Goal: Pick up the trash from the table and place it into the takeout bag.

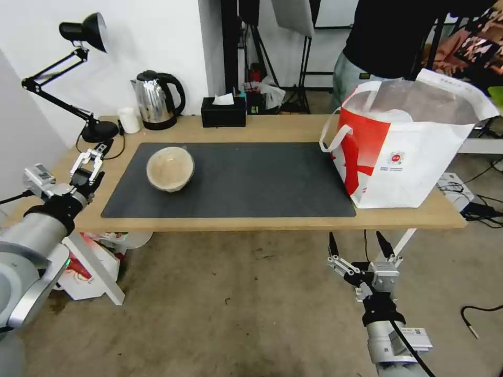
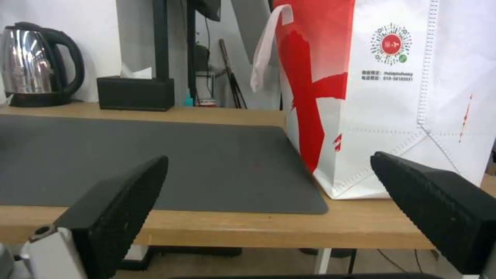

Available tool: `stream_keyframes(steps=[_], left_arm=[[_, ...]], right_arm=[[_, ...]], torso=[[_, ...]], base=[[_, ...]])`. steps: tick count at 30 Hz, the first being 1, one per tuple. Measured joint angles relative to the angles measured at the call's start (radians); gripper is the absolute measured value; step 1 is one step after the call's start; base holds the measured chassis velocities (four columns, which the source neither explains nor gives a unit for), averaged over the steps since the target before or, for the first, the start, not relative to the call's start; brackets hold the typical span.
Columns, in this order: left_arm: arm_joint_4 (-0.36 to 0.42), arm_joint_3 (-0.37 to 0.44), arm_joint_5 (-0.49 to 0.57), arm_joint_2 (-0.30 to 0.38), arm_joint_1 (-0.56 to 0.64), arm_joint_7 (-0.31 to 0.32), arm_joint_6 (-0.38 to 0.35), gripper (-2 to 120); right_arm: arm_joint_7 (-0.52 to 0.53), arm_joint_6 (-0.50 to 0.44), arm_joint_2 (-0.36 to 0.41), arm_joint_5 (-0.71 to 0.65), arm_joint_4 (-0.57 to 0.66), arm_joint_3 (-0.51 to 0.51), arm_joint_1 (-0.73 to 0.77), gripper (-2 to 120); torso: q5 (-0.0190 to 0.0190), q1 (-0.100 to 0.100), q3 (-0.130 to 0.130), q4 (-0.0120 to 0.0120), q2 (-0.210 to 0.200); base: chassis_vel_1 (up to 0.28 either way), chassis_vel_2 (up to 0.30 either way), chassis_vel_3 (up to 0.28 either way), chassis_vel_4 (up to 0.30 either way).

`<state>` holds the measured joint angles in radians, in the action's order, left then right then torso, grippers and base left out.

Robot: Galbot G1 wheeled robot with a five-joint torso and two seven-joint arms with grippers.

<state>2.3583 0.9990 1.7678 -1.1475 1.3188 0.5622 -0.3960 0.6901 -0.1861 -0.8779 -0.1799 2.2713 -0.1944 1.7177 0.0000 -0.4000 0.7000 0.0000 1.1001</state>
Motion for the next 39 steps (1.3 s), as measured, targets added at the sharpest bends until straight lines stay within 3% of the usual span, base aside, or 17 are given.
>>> stream_keyframes(steps=[5,39], left_arm=[[-0.032,-0.011,-0.032,0.011,-0.018,0.033,0.003,100],[-0.155,-0.083,-0.101,0.031,-0.068,0.027,-0.007,100]], right_arm=[[0.000,0.000,0.000,0.000,0.000,0.000,0.000,100],[0.000,0.000,0.000,0.000,0.000,0.000,0.000,100]], torso=[[-0.0001,0.000,0.000,-0.0001,0.000],[0.0000,0.000,0.000,-0.0001,0.000]], base=[[0.000,0.000,0.000,0.000],[0.000,0.000,0.000,0.000]])
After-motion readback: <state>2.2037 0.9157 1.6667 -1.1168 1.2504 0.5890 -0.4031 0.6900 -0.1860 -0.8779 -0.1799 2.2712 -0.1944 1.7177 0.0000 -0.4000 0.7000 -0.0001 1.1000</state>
